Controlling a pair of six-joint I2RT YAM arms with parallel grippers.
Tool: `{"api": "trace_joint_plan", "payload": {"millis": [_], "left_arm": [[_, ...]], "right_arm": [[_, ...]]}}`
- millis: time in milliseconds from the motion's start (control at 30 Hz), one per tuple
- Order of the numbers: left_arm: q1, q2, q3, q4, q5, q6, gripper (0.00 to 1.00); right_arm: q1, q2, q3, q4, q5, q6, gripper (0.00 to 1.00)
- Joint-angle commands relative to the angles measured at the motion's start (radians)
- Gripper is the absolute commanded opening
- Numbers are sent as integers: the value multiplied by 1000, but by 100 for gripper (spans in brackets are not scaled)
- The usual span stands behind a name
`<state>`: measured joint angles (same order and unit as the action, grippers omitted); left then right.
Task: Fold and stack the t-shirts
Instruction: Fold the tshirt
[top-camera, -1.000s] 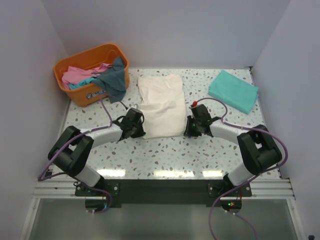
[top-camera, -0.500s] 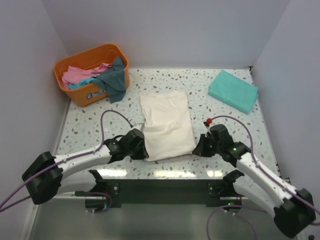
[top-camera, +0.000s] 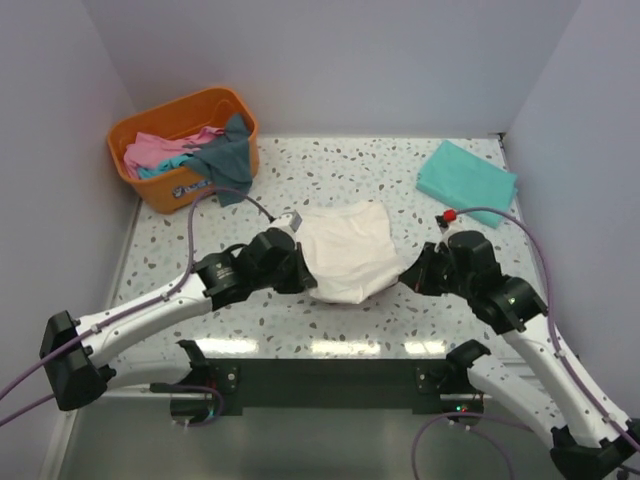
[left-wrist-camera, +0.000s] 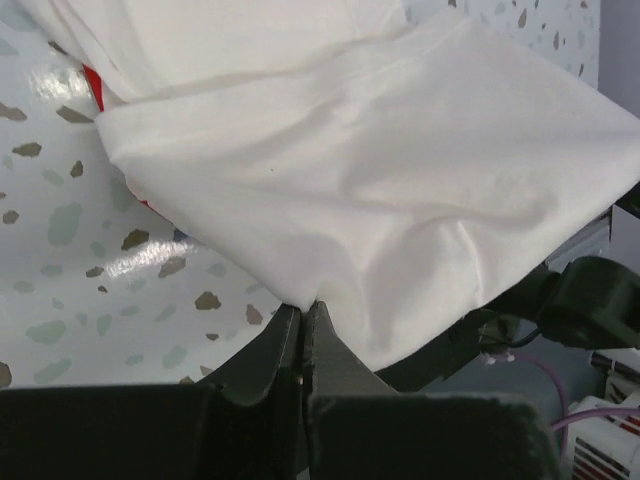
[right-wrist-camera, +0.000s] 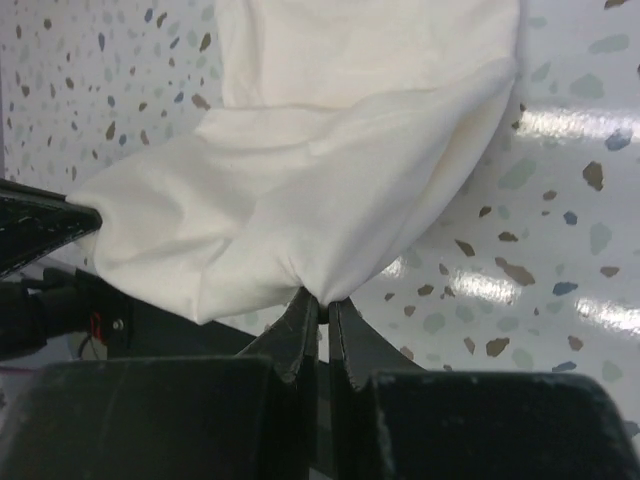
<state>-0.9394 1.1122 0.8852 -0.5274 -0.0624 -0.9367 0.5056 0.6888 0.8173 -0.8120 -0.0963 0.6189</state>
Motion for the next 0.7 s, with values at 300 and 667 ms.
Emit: {"api": "trace_joint_plan", "payload": {"millis": [300,667], "left_arm": [[249,179,273,9,-27,144,0],[370,400,460,-9,18,196,0]], "right_arm": [[-1,299,305,144,285,-71,0],[-79,577,491,240,216,-131,0]]}}
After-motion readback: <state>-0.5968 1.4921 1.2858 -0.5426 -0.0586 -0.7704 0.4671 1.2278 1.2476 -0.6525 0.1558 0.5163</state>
